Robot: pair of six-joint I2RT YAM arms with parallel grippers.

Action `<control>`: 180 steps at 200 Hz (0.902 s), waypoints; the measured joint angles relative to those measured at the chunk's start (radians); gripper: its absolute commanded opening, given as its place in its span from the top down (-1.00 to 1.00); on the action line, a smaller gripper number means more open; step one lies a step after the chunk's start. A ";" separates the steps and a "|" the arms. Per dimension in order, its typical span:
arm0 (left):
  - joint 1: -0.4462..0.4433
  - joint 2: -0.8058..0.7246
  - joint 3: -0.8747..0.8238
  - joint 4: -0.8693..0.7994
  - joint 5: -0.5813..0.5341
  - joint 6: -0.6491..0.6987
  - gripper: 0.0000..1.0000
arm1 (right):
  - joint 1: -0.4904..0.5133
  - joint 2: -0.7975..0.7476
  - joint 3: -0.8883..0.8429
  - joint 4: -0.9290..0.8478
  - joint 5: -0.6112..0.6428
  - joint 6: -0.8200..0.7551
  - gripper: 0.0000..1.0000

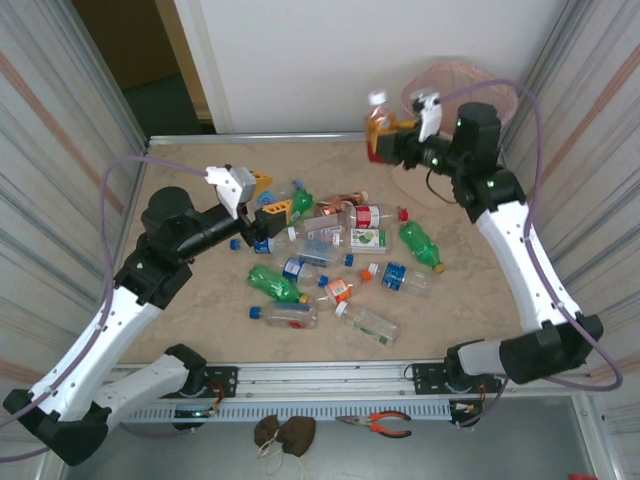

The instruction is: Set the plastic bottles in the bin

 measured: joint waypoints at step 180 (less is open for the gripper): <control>0.000 0.017 -0.092 0.010 -0.087 0.001 -0.35 | -0.304 0.740 0.734 -0.309 0.216 0.658 0.06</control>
